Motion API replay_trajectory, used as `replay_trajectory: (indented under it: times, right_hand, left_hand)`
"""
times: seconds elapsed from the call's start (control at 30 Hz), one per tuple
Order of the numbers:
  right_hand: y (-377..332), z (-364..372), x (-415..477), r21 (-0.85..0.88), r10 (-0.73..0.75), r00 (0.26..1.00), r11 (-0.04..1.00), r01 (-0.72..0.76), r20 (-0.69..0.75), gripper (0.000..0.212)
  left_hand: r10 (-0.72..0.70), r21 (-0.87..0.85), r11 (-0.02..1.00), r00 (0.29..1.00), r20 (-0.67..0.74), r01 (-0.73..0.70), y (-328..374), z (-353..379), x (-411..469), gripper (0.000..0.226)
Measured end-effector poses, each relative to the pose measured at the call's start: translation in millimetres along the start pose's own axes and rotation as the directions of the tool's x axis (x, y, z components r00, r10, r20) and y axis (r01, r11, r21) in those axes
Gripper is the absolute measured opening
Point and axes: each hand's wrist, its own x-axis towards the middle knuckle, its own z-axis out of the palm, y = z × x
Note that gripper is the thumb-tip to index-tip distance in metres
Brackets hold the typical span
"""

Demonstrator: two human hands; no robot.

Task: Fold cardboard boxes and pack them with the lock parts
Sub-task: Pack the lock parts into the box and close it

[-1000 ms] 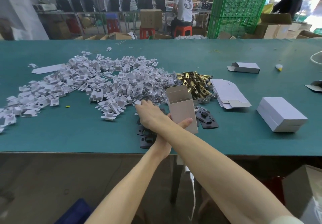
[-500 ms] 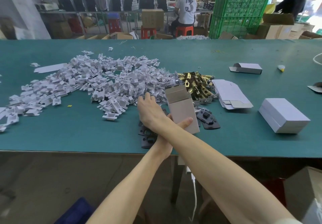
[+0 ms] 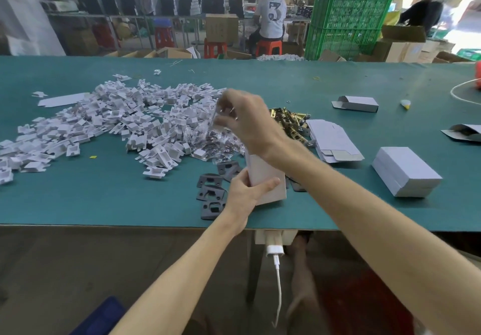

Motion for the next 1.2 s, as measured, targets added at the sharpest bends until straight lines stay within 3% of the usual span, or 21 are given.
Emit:
replay_trajectory:
  times: [0.07,0.23,0.43,0.57,0.7,0.93,1.1,1.2]
  right_hand:
    - [2,-25,-1,-0.080,-0.015,1.000,0.997,0.016,0.021,0.023]
    - [25,-65,-20,-0.272,0.128,0.970,0.960,-0.069,0.206,0.032]
    - [40,-66,-35,-0.339,0.167,0.957,0.938,-0.079,0.239,0.022]
    - [37,-61,-39,-0.427,0.110,0.962,0.904,0.007,0.248,0.017]
    - [37,-55,-44,-0.525,0.057,0.966,0.847,0.088,0.254,0.014]
    - [42,-52,-50,-0.676,0.114,0.959,0.730,0.097,0.261,0.012]
    - [25,-36,-48,-0.607,-0.028,0.985,0.784,0.128,0.172,0.019]
    - [6,-7,-46,-0.521,-0.104,0.971,0.828,0.205,0.217,0.019]
  left_hand:
    - [0.005,0.002,1.000,1.000,0.004,-0.005,-3,-1,-1,0.044]
    - [0.030,0.027,0.999,0.999,0.030,-0.031,-6,-4,0,0.044]
    - [0.029,0.013,0.999,0.999,0.039,-0.030,-4,-5,-1,0.051]
    - [0.018,0.006,1.000,0.999,0.042,-0.018,-4,-5,-2,0.049]
    - [0.015,0.016,1.000,0.999,0.038,-0.016,-3,-4,-2,0.047]
    - [0.007,0.046,0.999,1.000,0.025,-0.008,-6,-4,0,0.047]
    - [0.013,0.083,0.996,1.000,0.011,-0.014,-8,-2,1,0.046]
    - [0.039,0.146,0.989,0.999,0.005,-0.039,-7,-2,0,0.043]
